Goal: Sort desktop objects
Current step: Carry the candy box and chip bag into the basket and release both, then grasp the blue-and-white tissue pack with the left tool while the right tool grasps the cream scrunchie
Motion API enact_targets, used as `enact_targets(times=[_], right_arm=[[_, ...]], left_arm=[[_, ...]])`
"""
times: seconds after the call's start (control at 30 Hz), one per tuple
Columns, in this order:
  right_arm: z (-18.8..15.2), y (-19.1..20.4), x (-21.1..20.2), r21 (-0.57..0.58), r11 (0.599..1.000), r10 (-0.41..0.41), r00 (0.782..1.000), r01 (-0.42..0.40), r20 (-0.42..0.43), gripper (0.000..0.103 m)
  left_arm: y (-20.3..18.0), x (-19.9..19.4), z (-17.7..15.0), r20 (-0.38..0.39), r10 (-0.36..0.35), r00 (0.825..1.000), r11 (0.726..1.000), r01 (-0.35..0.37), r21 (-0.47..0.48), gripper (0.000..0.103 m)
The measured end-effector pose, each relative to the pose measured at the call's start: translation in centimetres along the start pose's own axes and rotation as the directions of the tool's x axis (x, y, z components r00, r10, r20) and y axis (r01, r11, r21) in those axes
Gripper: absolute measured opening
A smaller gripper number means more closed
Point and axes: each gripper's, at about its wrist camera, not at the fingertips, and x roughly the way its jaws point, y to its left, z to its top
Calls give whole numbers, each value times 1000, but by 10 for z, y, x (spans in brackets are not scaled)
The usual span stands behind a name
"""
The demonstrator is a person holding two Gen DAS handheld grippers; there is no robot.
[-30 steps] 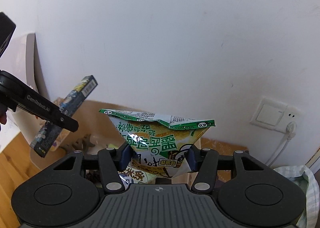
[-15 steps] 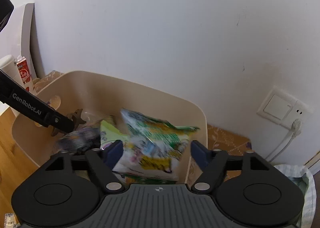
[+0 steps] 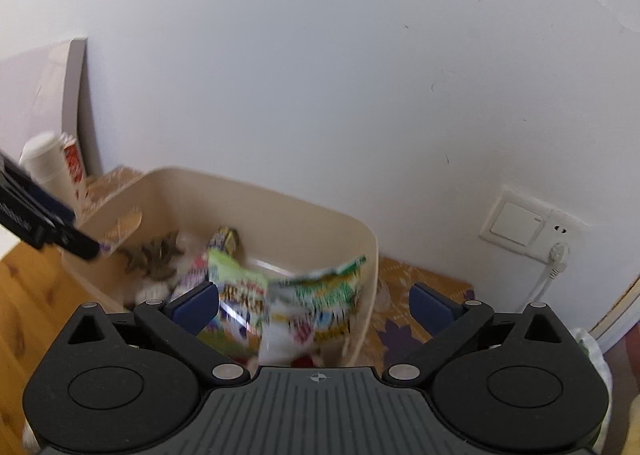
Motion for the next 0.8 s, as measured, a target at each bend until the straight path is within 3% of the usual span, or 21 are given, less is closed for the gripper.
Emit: enact_targets(times=[0.1,0.4,0.67,0.8], right_arm=[[-16,-1,-13,-20,1000,18,999,-19,-35,103],[-71,14,-17,-164,986,9,986,-37,-166,103],[-98,14,-1,-164,985,12,969,-54,-248,103],[-102,14,9,-166,984,21,963,-68,-269,103]], left_arm=[[-1,-13,-17,21,37,999,997,-38,70,73],[7,-15,-92,-116,-2,993,994,14,107,74],[-4,-6,-154,-264,-88,960,982,128,138,74],[-6,2,-170,-309,-100,946,981,146,131,74]])
